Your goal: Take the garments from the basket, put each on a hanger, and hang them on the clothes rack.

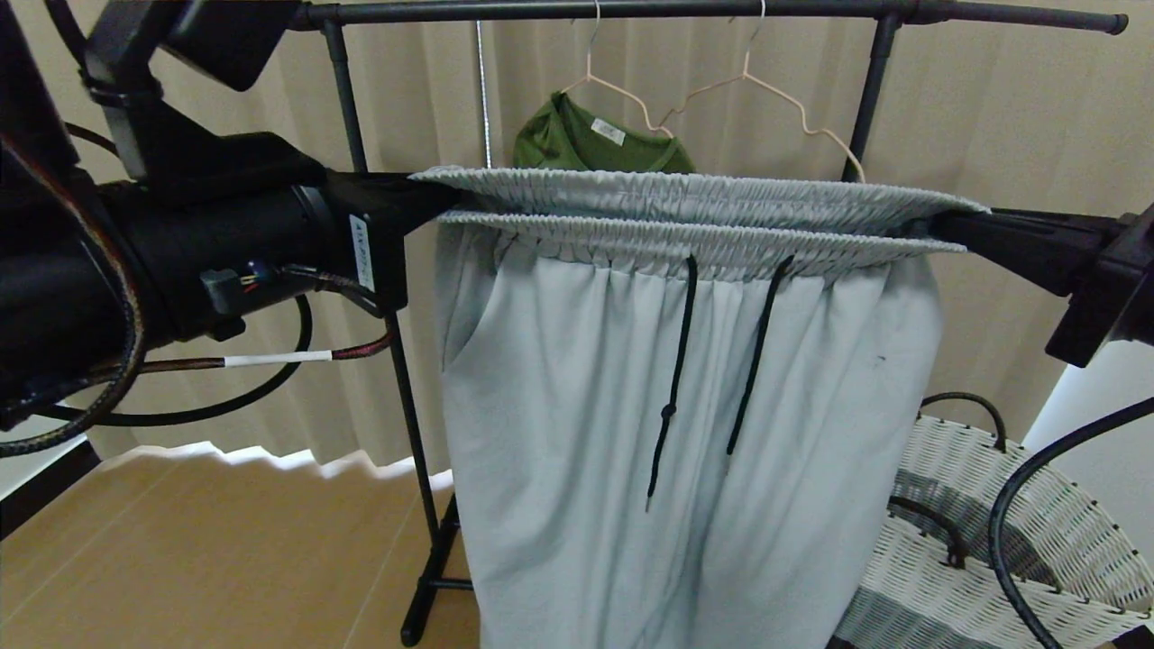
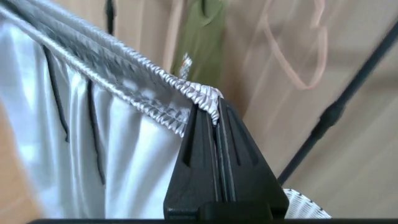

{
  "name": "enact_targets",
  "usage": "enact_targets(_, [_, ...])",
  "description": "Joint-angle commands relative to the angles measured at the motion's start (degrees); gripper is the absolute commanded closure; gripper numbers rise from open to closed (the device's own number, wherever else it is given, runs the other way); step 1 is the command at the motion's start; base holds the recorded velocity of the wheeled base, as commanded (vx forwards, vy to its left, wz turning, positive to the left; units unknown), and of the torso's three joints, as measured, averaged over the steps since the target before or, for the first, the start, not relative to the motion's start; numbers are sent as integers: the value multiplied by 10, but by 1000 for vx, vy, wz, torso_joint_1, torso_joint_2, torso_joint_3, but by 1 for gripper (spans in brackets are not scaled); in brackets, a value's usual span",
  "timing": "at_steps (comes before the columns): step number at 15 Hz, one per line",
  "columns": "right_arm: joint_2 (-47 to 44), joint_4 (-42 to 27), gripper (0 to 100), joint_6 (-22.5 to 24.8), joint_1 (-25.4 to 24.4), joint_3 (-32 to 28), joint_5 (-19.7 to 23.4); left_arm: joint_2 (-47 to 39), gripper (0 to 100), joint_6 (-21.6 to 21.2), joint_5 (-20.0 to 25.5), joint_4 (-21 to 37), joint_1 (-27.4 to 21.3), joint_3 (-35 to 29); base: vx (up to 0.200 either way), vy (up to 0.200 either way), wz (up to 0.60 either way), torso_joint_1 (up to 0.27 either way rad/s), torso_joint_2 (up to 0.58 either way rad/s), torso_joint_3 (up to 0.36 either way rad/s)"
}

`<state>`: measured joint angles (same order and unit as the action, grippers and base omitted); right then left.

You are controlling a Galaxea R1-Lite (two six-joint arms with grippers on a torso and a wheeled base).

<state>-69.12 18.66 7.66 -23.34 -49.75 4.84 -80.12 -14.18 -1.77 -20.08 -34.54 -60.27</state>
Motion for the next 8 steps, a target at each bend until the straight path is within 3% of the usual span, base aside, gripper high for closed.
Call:
enact_targets(1, [6,1,100,0,-4,1,2,8,100,-3,-1,0,-4,5,0,0,0,0,0,0])
enact_targets(8, [-15,22,100,2,-15,-7,2,14,100,-3,-1,-2,-1,10,0,0,0,0,0,0])
